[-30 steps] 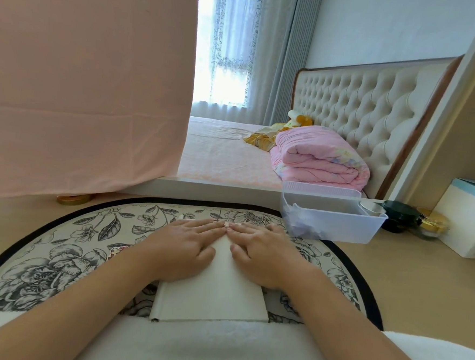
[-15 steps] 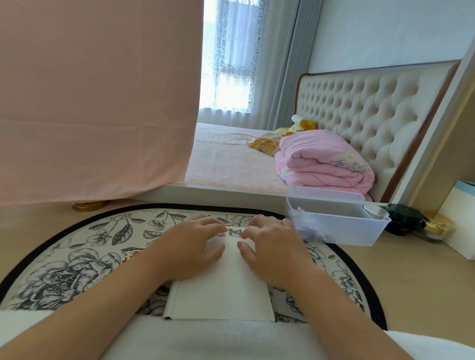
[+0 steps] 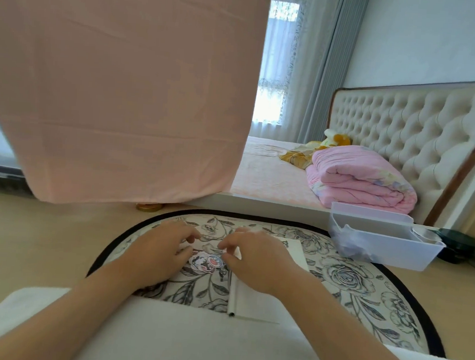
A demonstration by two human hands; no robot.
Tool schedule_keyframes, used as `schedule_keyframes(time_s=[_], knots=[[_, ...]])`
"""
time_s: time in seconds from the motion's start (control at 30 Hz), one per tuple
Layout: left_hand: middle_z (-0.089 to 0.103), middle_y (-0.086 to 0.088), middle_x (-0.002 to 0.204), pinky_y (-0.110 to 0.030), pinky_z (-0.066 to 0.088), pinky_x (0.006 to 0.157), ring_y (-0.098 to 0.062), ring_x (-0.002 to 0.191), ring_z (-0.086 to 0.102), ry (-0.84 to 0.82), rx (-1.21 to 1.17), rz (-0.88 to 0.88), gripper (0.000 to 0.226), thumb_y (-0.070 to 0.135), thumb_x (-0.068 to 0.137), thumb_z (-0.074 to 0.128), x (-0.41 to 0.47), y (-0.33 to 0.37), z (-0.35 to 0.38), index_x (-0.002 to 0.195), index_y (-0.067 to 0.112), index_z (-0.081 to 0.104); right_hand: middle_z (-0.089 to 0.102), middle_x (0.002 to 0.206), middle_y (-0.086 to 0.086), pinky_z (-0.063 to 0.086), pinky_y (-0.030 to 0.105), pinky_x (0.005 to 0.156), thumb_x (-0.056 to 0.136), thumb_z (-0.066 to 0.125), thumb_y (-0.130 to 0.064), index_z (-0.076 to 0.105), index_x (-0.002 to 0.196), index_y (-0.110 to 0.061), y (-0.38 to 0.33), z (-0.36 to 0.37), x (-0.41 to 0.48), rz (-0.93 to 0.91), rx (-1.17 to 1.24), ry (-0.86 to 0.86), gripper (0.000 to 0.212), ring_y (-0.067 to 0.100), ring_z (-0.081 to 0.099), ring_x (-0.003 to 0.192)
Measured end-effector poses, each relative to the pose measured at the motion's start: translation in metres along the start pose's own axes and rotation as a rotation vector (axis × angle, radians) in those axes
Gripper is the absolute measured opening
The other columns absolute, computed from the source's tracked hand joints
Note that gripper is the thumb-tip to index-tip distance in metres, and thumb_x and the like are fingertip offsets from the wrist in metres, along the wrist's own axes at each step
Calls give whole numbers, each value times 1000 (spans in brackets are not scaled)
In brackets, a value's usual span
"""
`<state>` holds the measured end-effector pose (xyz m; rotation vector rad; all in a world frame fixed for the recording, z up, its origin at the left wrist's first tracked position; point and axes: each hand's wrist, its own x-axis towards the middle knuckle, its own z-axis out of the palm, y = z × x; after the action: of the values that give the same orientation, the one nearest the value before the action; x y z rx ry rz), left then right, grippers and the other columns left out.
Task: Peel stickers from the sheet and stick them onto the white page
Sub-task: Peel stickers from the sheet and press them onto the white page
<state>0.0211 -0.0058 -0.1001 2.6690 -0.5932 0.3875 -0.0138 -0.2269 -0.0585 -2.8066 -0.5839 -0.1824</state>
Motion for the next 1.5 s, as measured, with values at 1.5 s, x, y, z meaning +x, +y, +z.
schedule_keyframes(time_s=[1.5], knots=[[67, 4, 75, -24, 50, 65, -9, 68, 60, 112, -799, -240, 11, 11, 90, 66, -4, 35, 6, 86, 21, 66, 73, 68, 0, 40, 9, 51, 83, 73, -9, 79, 80, -12, -9, 20, 6, 268, 865, 272, 7, -4, 54, 49]])
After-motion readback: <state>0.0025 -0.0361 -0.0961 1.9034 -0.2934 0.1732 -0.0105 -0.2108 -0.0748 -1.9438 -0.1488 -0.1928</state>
